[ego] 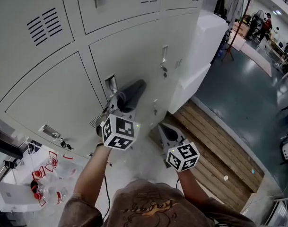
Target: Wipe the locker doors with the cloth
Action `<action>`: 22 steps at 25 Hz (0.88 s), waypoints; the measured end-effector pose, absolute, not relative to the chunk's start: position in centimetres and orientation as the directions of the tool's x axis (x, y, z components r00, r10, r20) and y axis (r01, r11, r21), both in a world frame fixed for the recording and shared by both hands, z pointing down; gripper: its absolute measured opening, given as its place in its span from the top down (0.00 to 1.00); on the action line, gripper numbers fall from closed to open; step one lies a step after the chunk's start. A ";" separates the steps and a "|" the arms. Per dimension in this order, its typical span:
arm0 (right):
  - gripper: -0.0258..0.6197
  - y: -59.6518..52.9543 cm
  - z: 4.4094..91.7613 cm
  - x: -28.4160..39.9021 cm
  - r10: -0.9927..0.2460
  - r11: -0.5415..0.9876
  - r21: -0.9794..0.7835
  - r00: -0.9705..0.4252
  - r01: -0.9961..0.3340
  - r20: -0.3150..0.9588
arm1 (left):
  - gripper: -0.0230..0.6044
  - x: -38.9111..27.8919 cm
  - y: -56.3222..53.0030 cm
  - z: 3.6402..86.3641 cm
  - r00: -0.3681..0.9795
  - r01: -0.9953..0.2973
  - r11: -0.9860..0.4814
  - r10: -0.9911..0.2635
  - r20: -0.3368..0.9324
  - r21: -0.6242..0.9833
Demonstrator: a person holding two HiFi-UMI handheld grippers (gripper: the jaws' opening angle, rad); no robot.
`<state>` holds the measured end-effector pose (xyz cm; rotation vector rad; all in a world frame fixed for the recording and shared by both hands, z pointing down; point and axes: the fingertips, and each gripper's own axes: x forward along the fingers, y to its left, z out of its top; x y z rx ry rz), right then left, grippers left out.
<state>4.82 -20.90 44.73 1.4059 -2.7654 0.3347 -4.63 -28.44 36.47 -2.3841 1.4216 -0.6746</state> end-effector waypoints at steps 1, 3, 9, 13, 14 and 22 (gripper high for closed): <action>0.96 -20.8 44.7 4.8 -0.796 0.572 -0.180 -0.595 -0.800 0.115 | 0.90 -4.6 -28.4 35.3 0.408 -0.745 -0.467 -0.884 0.228 -0.477; 0.96 -20.7 44.8 4.8 -0.795 0.573 -0.182 -0.596 -0.799 0.115 | 0.90 -4.6 -28.5 32.9 0.412 -0.742 -0.449 -0.891 0.189 -0.497; 0.96 -20.2 44.5 4.5 -0.792 0.579 -0.175 -0.600 -0.797 0.113 | 0.90 -5.0 -28.7 25.6 0.396 -0.726 -0.356 -0.916 0.066 -0.588; 0.96 -20.1 44.1 4.8 -0.796 0.576 -0.166 -0.595 -0.800 0.110 | 0.90 -5.5 -28.9 21.1 0.376 -0.722 -0.283 -0.927 -0.015 -0.632; 0.96 -20.1 44.1 4.9 -0.797 0.575 -0.165 -0.594 -0.801 0.110 | 0.90 -5.6 -29.0 20.1 0.372 -0.719 -0.266 -0.928 -0.032 -0.641; 0.96 -20.0 43.9 4.9 -0.796 0.577 -0.160 -0.595 -0.801 0.109 | 0.90 -5.6 -29.6 13.9 0.334 -0.691 -0.159 -0.935 -0.116 -0.705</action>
